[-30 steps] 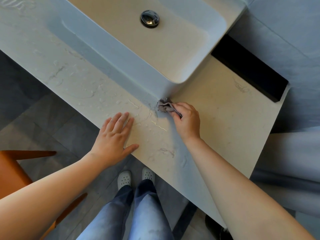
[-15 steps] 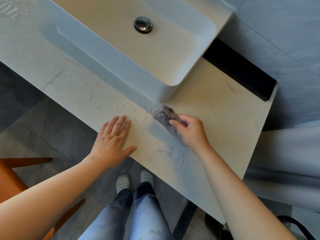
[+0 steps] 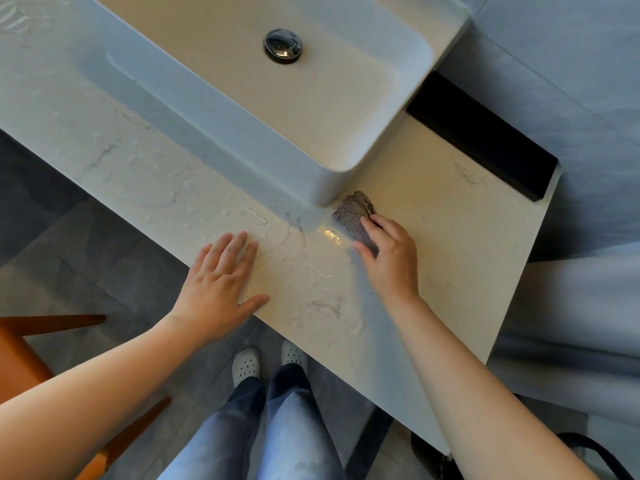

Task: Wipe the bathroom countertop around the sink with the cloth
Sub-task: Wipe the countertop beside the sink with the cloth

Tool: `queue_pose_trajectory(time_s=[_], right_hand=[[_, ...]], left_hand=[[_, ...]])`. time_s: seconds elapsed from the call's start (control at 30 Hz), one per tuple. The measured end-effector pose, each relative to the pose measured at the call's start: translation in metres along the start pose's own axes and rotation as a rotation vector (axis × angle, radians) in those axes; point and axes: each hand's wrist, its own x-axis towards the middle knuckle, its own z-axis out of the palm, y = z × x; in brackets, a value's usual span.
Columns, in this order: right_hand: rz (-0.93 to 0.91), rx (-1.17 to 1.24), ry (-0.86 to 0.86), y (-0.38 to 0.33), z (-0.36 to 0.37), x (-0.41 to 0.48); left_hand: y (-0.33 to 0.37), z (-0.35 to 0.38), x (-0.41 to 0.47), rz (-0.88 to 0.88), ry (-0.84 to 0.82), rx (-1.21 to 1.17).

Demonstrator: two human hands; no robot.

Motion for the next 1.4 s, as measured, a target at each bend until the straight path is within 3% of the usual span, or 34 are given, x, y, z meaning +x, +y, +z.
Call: queue_pose_trajectory(time_s=[0.37,0.63,0.77,0.93,1.2,1.4], right_hand=[[0.101,0.075,0.093,-0.009,0.024,0.010],[0.027,0.155,-0.011,-0.041,0.024,-0.030],[0.181,0.345,-0.159,-0.055,0.011,-0.047],[0.395,0.471,0.067,-0.043,-0.034,-0.065],[0.610,0.317,0.251,0.020,-0.079,-0.134],[0.708,0.220,0.345,0.060,-0.086,-0.184]], left_hand=[[0.000,0.000,0.001,0.009,-0.011,0.026],[-0.001,-0.001,0.000,0.010,-0.027,0.012],[0.001,-0.004,0.000,0.007,-0.030,-0.002],[0.016,-0.018,-0.004,0.041,-0.021,-0.063],[0.071,-0.011,-0.039,0.282,-0.042,-0.094],[0.104,0.008,-0.056,0.319,-0.054,-0.014]])
